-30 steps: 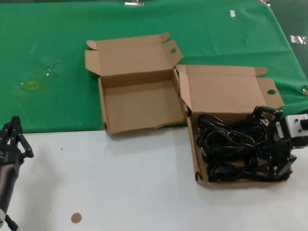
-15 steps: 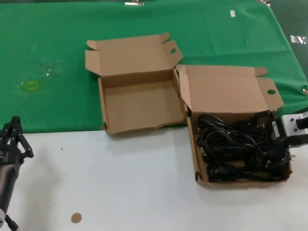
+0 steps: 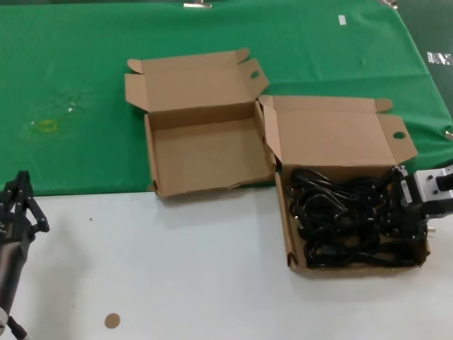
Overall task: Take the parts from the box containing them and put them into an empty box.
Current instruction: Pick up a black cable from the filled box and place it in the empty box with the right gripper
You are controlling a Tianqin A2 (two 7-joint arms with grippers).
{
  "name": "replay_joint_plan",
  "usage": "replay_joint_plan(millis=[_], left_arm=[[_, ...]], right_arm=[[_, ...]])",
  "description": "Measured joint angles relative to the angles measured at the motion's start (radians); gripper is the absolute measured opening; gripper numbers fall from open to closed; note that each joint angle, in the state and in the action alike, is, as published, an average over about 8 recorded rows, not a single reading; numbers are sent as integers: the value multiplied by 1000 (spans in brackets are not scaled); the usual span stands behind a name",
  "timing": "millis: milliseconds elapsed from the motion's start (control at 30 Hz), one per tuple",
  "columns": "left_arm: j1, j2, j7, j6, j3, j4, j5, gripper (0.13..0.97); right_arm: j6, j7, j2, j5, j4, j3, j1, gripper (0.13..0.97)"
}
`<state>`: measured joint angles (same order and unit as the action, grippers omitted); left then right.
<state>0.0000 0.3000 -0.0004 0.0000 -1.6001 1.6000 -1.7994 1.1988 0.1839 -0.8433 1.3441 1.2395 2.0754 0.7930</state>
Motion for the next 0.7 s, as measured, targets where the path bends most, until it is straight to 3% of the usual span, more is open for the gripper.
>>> replay_joint_plan(millis=[167, 700], left_arm=[[0, 0, 0, 0, 0, 0, 0, 152], [0, 0, 0, 0, 0, 0, 0, 152]], right_arm=[[11, -10, -4, -3, 8, -1, 8, 297], [70, -86, 17, 0, 53, -10, 109, 247]])
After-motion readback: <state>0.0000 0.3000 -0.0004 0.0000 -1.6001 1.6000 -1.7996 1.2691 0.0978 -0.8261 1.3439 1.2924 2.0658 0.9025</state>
